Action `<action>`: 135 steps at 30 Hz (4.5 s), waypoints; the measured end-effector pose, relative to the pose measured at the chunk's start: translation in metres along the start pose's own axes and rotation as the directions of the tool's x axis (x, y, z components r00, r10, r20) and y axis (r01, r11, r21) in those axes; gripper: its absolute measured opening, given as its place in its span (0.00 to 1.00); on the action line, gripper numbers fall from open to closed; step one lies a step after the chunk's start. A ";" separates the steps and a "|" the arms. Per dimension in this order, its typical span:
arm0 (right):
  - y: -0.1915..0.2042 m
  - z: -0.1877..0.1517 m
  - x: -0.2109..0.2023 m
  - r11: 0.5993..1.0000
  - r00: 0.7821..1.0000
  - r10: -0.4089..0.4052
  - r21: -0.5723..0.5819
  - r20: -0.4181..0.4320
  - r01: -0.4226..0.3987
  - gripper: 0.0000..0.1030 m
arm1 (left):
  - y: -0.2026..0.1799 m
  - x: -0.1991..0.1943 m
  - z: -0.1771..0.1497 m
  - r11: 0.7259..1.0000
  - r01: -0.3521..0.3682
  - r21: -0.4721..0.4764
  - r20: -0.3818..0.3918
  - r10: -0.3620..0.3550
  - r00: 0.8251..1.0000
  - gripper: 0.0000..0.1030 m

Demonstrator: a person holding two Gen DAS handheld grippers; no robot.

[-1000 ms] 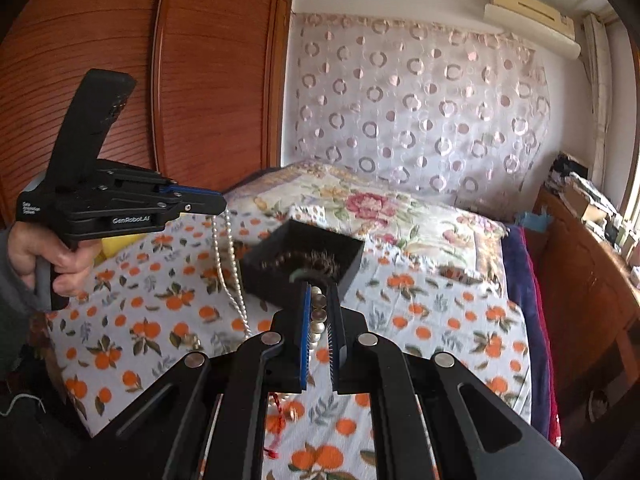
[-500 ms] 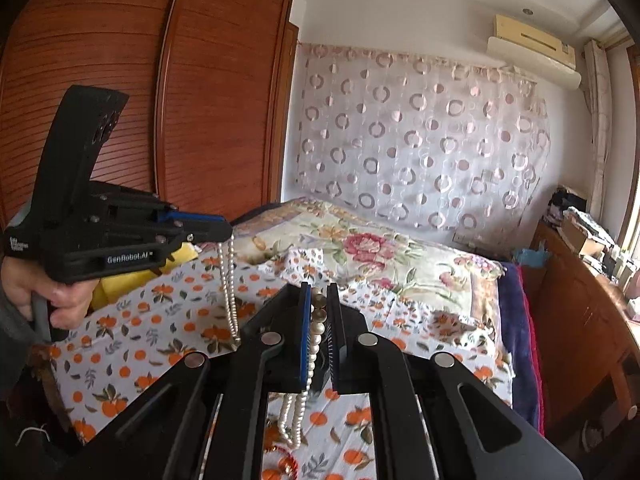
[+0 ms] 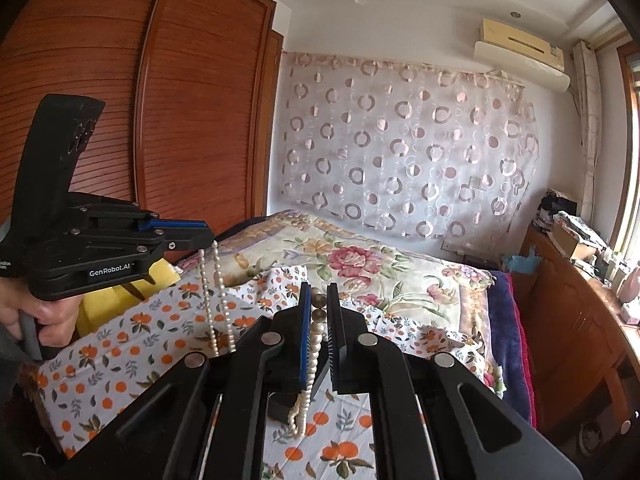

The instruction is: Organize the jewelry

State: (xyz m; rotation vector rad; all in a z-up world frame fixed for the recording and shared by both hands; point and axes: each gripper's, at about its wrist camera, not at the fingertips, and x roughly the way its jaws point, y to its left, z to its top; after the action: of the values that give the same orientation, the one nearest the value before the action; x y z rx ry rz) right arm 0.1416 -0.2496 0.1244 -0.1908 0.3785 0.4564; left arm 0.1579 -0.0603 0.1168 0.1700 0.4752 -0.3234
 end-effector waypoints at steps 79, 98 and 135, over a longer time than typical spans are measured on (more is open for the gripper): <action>0.020 -0.131 0.051 0.994 0.949 0.107 0.062 -0.296 -0.092 0.27 | -0.020 0.013 -0.203 0.996 0.072 -0.050 -0.274 -0.083 0.958 0.57; 0.034 -0.211 0.013 0.989 0.889 0.144 0.084 -0.434 -0.119 0.27 | -0.037 0.024 -0.224 0.996 0.094 -0.014 -0.346 -0.093 0.934 0.60; 0.041 -0.225 0.012 0.989 0.894 0.145 0.082 -0.425 -0.121 0.15 | -0.029 0.035 -0.223 0.996 0.070 -0.054 -0.364 -0.084 0.927 0.19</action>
State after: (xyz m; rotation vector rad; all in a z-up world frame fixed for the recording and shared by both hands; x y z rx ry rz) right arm 0.0619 -0.2675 -0.0900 -0.2142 0.8425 0.5391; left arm 0.0833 -0.0446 -0.0978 0.1738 0.8602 -0.3605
